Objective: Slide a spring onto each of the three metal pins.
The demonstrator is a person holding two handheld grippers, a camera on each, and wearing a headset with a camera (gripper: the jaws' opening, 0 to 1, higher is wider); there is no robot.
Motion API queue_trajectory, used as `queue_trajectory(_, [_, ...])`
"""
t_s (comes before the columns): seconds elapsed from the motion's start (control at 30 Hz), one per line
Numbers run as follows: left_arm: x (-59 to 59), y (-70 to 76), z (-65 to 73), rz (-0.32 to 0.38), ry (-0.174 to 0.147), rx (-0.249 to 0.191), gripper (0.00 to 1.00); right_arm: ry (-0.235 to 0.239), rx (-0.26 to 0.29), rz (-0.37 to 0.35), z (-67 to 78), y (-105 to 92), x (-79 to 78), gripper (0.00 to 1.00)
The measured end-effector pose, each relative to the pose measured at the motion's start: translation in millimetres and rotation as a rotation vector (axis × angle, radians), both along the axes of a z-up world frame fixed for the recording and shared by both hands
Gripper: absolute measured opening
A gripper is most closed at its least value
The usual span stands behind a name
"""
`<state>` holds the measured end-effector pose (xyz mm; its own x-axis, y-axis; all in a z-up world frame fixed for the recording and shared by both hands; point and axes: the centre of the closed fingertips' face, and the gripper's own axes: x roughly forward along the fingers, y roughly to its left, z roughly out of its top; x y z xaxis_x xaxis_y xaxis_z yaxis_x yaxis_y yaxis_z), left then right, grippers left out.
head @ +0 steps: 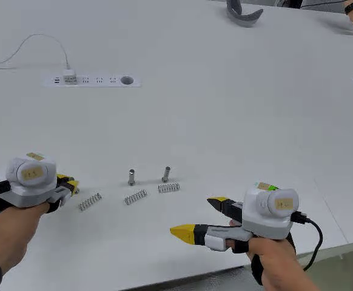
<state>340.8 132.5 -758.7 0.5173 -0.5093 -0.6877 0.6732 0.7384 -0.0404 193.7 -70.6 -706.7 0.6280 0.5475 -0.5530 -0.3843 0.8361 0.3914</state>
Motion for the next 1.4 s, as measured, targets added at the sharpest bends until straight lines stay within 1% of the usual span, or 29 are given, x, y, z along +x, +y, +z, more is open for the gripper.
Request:
queue_trajectory(0.07, [0.7, 0.6, 1.1, 0.002, -0.005, 0.000, 0.08, 0.000, -0.001, -0.001, 0.0, -0.2, 0.1, 0.83])
queue_trajectory(0.2, [0.4, 0.2, 2.8, 0.003, -0.004, -0.002, 0.08, 0.000, 0.000, -0.001, 0.0, 0.1, 0.0, 0.83])
queue_trajectory(0.47, [1.5, -4.9, 6.8, 0.003, -0.012, -0.012, 0.08, 0.004, 0.005, 0.000, -1.4, 1.1, -2.0, 0.83])
queue_trajectory(0.67, [3.6, -13.2, 10.9, -0.008, -0.020, -0.024, 0.08, 0.010, 0.006, -0.005, -3.5, -0.6, -4.8, 0.83])
queue_trajectory(0.77, [3.8, -19.7, 11.2, -0.022, -0.025, -0.021, 0.08, 0.012, 0.007, -0.009, -4.3, -1.5, -6.0, 0.83])
queue_trajectory(1.03, [2.8, -31.9, 10.5, -0.039, -0.023, -0.028, 0.08, 0.010, 0.008, -0.014, -3.3, -3.2, -6.1, 0.83])
queue_trajectory(1.4, [2.5, -40.4, 6.3, -0.059, -0.020, -0.025, 0.08, 0.013, 0.009, -0.017, -4.5, -4.4, -6.5, 0.83])
